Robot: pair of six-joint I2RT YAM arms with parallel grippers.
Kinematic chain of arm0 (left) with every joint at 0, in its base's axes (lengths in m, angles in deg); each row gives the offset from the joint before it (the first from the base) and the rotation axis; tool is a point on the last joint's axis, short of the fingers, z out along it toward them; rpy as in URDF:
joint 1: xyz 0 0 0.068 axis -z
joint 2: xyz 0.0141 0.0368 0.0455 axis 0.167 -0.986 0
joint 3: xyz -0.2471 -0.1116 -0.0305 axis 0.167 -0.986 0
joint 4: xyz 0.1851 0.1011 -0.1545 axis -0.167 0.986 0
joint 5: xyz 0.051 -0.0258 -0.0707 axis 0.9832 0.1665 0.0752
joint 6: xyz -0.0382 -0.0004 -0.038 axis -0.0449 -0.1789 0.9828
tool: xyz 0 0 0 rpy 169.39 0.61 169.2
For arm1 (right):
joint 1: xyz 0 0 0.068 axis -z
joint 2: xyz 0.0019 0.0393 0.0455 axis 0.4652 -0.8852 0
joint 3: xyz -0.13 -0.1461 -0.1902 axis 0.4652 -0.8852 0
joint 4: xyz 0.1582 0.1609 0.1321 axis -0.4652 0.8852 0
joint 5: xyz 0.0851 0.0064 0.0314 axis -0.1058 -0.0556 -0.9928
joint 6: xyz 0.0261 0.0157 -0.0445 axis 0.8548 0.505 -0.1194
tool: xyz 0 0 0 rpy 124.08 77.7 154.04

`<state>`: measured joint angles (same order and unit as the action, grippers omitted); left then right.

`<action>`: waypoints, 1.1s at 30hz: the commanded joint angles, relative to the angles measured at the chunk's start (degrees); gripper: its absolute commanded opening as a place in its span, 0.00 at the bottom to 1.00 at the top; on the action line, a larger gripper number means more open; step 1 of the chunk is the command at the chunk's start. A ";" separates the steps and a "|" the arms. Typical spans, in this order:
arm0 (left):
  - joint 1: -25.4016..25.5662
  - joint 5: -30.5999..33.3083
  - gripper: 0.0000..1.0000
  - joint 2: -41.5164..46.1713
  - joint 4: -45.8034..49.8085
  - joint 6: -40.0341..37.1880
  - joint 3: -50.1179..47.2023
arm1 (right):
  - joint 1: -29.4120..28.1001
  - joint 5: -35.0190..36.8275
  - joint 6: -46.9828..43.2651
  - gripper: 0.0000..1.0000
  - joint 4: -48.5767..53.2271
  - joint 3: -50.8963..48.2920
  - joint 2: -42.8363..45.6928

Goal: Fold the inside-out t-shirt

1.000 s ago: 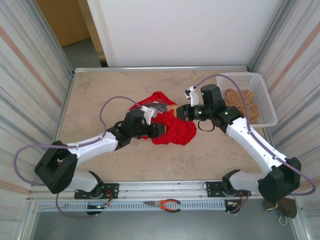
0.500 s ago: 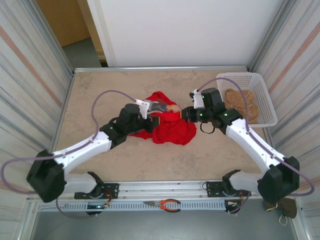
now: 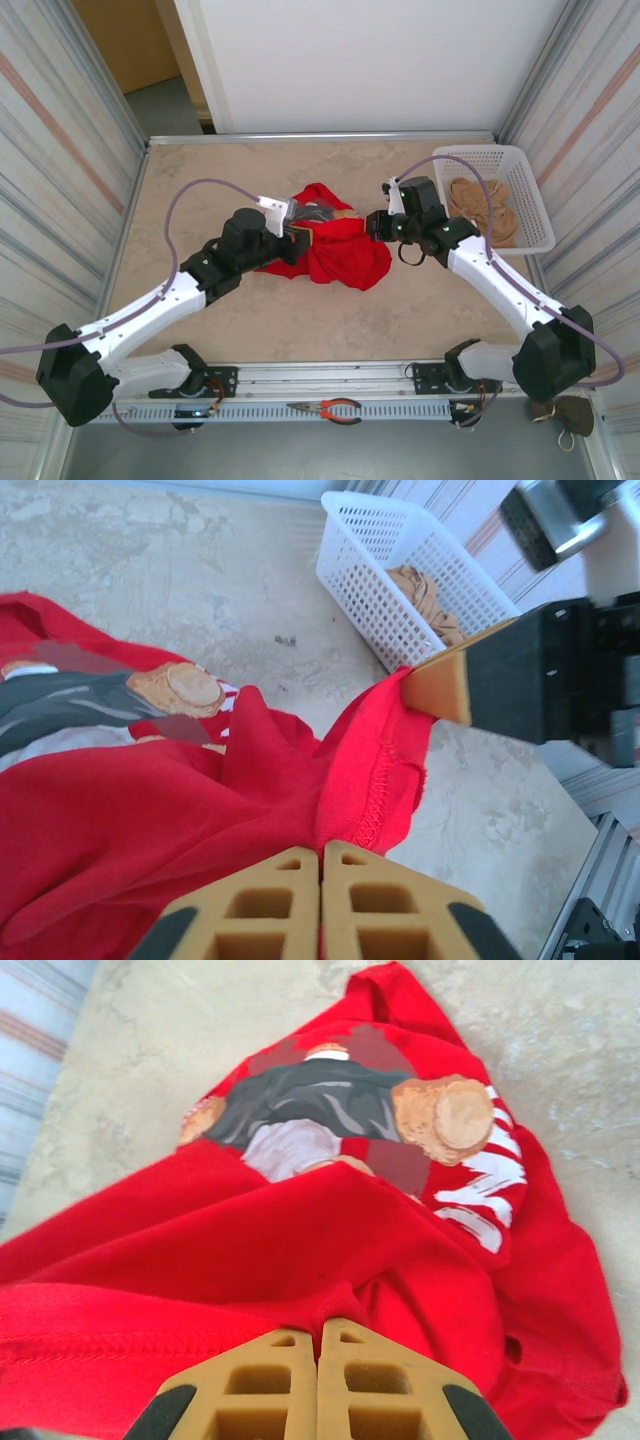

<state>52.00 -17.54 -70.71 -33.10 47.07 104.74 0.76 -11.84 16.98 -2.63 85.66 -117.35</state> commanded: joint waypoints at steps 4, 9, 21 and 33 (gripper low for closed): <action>-0.12 0.08 0.44 -0.48 -1.70 -2.80 -2.91 | -1.70 -3.82 -2.01 0.00 1.14 3.11 2.35; -0.13 -1.56 0.57 -2.91 -0.82 -8.47 0.64 | -3.57 -2.44 -6.35 0.00 1.82 1.89 2.50; -0.22 -12.46 0.60 -19.08 0.37 -17.14 11.68 | -4.55 -2.73 -9.21 0.00 0.68 -0.17 5.88; -0.20 -21.16 0.35 -23.93 -4.63 -14.30 12.95 | -4.42 -2.07 -8.69 0.00 0.96 -0.32 5.70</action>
<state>52.00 -35.81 -94.14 -34.83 32.23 116.33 -3.46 -13.88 9.04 -1.50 86.16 -112.28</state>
